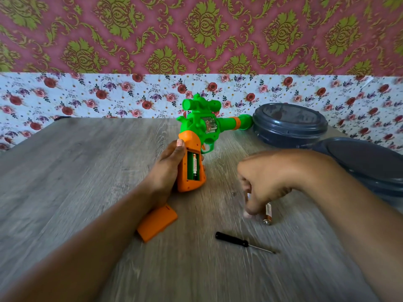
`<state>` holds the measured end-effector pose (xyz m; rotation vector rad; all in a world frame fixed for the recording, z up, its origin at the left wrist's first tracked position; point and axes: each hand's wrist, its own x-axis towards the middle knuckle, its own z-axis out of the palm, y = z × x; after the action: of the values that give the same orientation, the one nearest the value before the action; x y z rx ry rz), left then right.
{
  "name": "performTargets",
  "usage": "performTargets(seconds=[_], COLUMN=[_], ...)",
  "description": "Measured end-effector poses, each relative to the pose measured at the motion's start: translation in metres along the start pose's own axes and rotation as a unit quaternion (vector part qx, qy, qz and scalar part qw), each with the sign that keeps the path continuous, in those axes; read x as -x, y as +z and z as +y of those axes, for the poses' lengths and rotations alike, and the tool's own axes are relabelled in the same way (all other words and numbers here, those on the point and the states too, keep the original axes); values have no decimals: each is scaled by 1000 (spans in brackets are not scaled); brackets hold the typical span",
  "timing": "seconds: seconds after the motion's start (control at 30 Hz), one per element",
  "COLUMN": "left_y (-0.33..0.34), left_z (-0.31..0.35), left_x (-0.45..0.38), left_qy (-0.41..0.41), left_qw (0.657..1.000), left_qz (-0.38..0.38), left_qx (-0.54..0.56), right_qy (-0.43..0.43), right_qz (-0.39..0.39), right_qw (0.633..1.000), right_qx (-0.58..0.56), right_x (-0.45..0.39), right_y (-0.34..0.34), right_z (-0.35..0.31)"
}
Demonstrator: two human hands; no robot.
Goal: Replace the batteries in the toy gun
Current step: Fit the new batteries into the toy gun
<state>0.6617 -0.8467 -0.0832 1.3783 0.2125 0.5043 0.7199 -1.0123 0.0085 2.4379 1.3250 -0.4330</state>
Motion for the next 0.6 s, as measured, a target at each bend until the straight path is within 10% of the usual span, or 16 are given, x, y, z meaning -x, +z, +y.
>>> performTargets(seconds=[0.27, 0.6], left_y=[-1, -3], left_z=[-1, -1], left_x=[-2, -3], left_qy=[-5, -11], left_qw=[1000, 1000], left_qz=[17, 22], left_qx=[-11, -6], right_qy=[-153, -198], right_qz=[310, 363], right_qw=[922, 891], right_qx=[-172, -186], right_x=[-32, -61], right_y=[12, 38], right_z=[-16, -21])
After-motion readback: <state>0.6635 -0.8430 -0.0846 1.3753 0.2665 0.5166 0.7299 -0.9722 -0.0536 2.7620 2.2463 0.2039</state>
